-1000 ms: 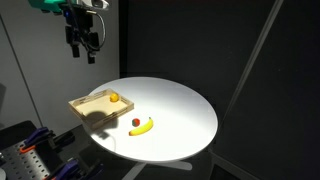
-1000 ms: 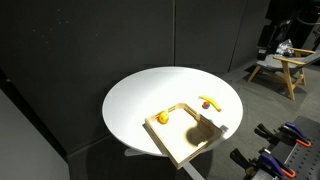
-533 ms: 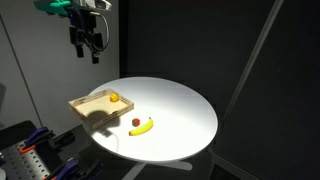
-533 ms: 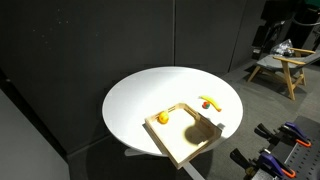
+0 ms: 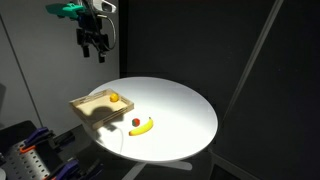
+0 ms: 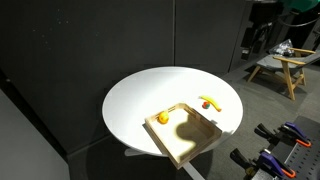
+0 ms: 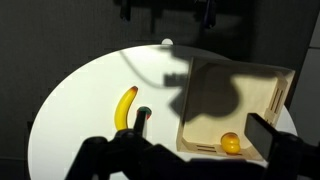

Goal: Remove the apple from the box and put it on the table.

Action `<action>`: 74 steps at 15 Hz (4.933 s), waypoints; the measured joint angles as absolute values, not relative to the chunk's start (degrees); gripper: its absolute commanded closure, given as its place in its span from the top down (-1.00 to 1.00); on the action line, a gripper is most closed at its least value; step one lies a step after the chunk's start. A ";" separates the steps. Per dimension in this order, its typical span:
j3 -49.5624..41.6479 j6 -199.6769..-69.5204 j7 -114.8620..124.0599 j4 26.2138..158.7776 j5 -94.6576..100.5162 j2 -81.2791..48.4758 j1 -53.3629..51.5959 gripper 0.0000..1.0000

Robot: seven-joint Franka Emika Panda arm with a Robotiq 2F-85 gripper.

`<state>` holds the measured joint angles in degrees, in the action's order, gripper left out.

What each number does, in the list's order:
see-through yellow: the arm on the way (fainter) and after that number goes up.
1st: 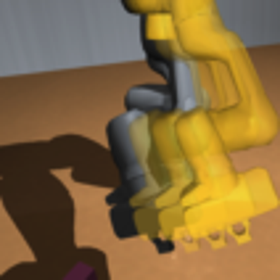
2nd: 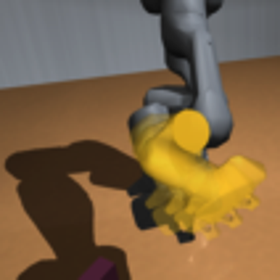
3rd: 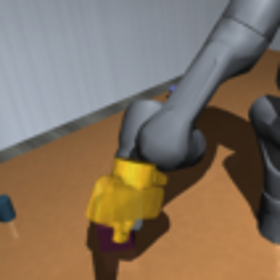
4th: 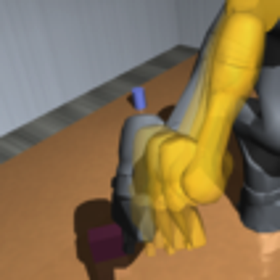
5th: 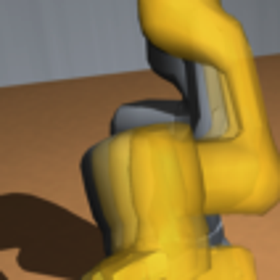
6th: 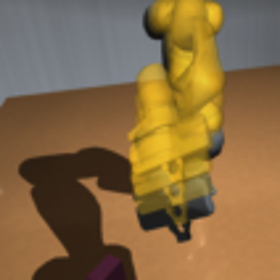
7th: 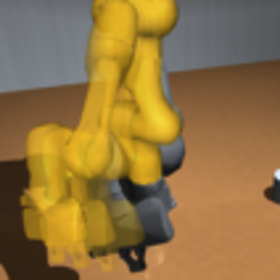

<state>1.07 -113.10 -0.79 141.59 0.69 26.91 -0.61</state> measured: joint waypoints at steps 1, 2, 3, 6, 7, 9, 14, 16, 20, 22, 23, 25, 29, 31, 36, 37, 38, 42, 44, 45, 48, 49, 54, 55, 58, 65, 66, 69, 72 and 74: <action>1.31 -113.11 -0.65 140.88 0.66 25.89 -0.83 1.00; 1.58 -113.11 -0.51 140.18 0.61 24.78 -1.09 1.00; 1.81 -113.11 -0.34 139.40 0.59 23.60 -1.40 1.00; 2.36 -113.78 -0.04 137.25 0.56 19.89 -2.23 1.00; 2.58 -114.49 -0.03 136.59 0.56 18.59 -2.39 1.00; 2.86 -116.29 -0.03 135.68 0.38 16.23 -2.83 1.00; 3.48 -120.67 -0.03 133.51 -1.03 11.09 -3.93 1.00; 3.73 -121.80 -0.03 132.62 -1.21 9.50 -4.25 1.00; 4.22 -122.40 0.03 131.40 -1.22 7.65 -4.52 1.00; 4.27 -122.40 0.05 131.34 -1.22 7.54 -4.52 1.00; 4.27 -122.40 0.05 131.32 -1.22 7.54 -4.52 1.00; 4.27 -122.40 0.05 131.29 -1.22 7.54 -4.52 1.00; 4.28 -122.40 0.06 131.27 -1.22 7.54 -4.52 1.00; 4.28 -122.40 0.05 131.37 -1.21 7.48 -4.52 1.00; 4.49 -125.53 0.05 131.36 -1.21 6.25 -4.58 1.00; 4.61 -126.52 0.05 131.35 -1.21 5.81 -4.65 1.00; 4.77 -127.43 0.05 131.29 -1.21 5.33 -4.75 1.00; 5.57 -130.01 0.25 130.39 -1.21 2.97 -5.44 1.00; 5.98 -131.16 0.62 129.76 -1.21 1.55 -5.97 1.00; 6.16 -131.56 0.78 129.36 -1.21 0.73 -6.24 1.00; 6.59 -132.73 1.27 127.93 -1.21 -2.32 -6.88 1.00; 6.67 -133.16 1.37 127.42 -1.21 -3.45 -7.06 1.00; 6.83 -135.17 2.15 124.61 -1.10 -9.11 -8.02 1.00; 6.84 -135.67 2.27 124.07 -0.94 -10.12 -8.20 1.00; 6.84 -137.33 3.39 122.53 0.46 -12.88 -8.77 1.00; 6.62 -140.13 5.76 120.29 3.75 -16.72 -9.64 1.00; 6.61 -140.13 5.76 120.31 3.75 -16.80 -9.63 1.00; 6.62 -140.13 5.76 120.33 3.75 -16.83 -9.63 1.00; 6.62 -140.13 5.76 120.33 3.75 -16.83 -9.63 1.00; 6.62 -140.13 5.76 120.33 3.75 -16.83 -9.63 1.00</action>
<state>6.62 -140.13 5.76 120.33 3.75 -16.83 -9.63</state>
